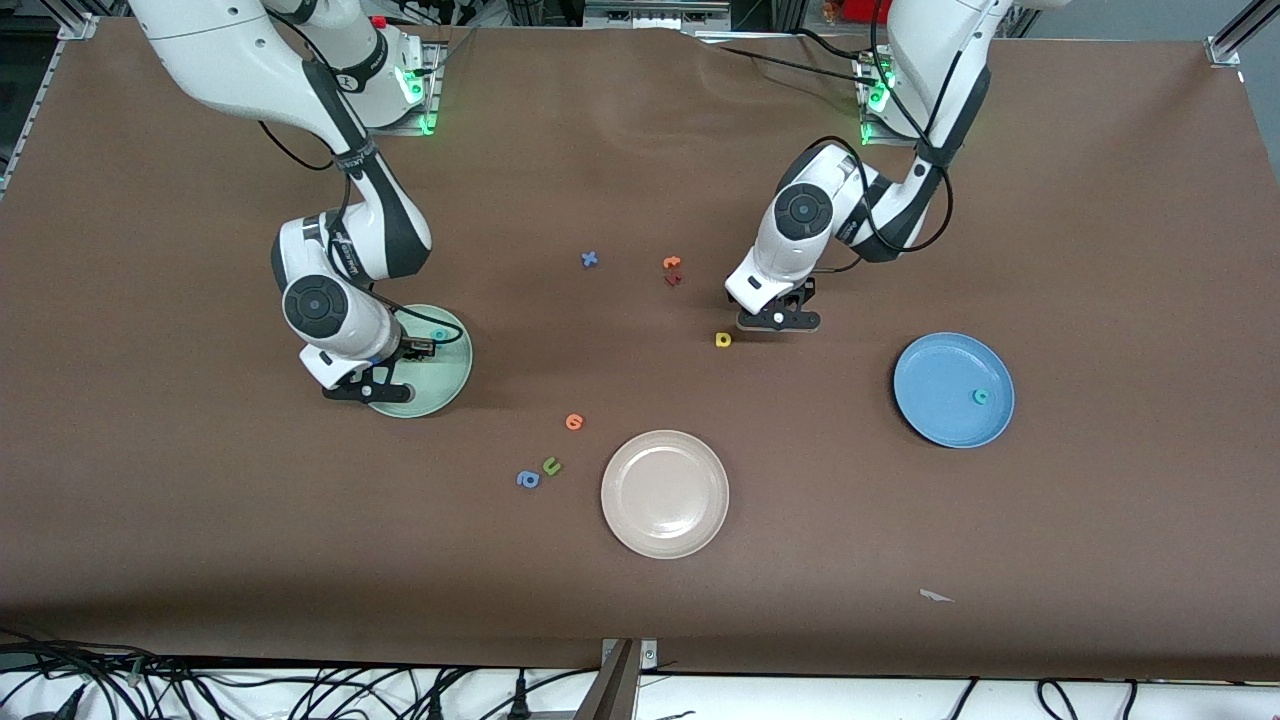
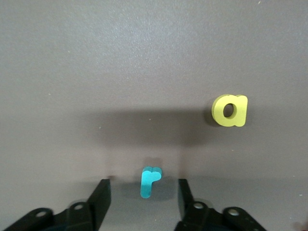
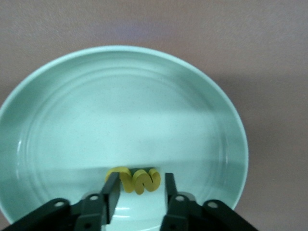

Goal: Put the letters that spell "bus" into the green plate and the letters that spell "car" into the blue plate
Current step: 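Drop the yellow z in the green plate while the left gripper grasps the teal r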

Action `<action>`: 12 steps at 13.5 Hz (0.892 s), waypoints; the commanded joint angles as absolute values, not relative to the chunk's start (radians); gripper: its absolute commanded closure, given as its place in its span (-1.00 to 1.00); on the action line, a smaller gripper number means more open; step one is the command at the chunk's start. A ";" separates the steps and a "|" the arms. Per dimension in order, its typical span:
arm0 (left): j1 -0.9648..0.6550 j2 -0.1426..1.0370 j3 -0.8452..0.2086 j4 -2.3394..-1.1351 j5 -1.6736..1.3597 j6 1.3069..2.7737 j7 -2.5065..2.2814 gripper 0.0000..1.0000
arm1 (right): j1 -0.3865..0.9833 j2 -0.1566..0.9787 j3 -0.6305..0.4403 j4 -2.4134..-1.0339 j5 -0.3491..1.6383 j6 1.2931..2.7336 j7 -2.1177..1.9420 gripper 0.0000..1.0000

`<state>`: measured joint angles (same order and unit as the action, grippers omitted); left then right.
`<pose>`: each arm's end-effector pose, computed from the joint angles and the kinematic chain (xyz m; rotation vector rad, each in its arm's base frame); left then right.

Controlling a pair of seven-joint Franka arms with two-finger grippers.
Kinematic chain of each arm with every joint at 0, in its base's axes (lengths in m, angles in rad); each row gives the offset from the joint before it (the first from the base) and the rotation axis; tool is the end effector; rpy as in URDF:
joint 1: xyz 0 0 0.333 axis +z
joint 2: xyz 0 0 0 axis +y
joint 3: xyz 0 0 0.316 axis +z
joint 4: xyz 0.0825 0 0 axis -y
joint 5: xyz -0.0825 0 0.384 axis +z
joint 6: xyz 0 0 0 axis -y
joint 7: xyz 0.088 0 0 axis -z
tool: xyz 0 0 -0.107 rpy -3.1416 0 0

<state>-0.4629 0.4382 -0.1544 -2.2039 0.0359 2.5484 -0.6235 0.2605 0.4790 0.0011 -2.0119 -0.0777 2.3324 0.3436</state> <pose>0.4415 -0.3171 0.1747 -3.1251 0.0203 0.1545 0.5675 0.1506 0.2003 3.0382 -0.0364 -0.2069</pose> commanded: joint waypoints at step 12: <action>-0.472 0.462 -0.152 -2.207 0.067 2.595 -0.663 0.58 | 0.267 0.233 -0.081 -1.700 0.030 1.757 0.137 -1.00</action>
<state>-0.4654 0.4471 -0.1570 -2.2038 0.0359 2.5722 -0.6337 0.2672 0.3007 -0.0215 -1.6932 -0.0267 1.7971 0.2437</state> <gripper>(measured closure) 0.731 0.000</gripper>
